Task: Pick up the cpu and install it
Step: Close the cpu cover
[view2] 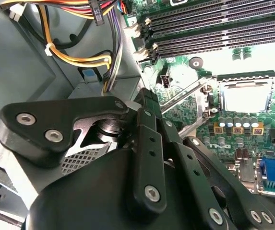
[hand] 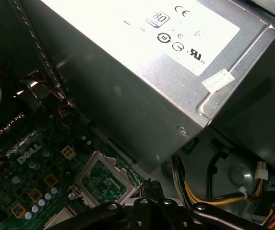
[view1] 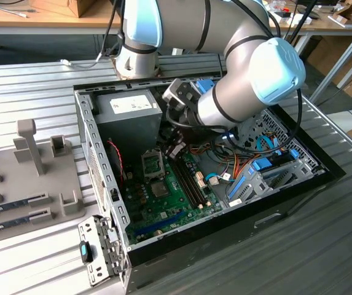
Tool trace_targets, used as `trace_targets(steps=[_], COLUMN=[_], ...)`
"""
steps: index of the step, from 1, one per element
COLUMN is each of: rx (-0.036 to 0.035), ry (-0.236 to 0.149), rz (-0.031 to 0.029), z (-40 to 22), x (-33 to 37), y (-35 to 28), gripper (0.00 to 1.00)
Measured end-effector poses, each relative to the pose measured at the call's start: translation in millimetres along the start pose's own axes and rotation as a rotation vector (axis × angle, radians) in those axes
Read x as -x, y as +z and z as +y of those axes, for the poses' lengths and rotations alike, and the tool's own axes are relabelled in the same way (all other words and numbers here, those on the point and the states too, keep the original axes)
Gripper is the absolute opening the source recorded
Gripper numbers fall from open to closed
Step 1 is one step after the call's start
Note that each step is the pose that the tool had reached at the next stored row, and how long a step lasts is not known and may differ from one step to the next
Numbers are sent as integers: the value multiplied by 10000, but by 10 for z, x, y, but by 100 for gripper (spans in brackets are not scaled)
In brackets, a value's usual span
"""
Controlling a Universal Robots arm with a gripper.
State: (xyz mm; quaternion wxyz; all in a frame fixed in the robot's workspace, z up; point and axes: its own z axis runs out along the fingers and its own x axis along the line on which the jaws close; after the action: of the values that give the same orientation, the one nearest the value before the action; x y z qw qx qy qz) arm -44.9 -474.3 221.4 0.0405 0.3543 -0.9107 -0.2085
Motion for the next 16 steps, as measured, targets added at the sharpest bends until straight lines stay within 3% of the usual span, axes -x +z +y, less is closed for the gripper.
trace_targets(steps=[16], rx=[0], ry=[-5], rz=[2], z=[16], x=[-9], y=[-67], gripper=[11])
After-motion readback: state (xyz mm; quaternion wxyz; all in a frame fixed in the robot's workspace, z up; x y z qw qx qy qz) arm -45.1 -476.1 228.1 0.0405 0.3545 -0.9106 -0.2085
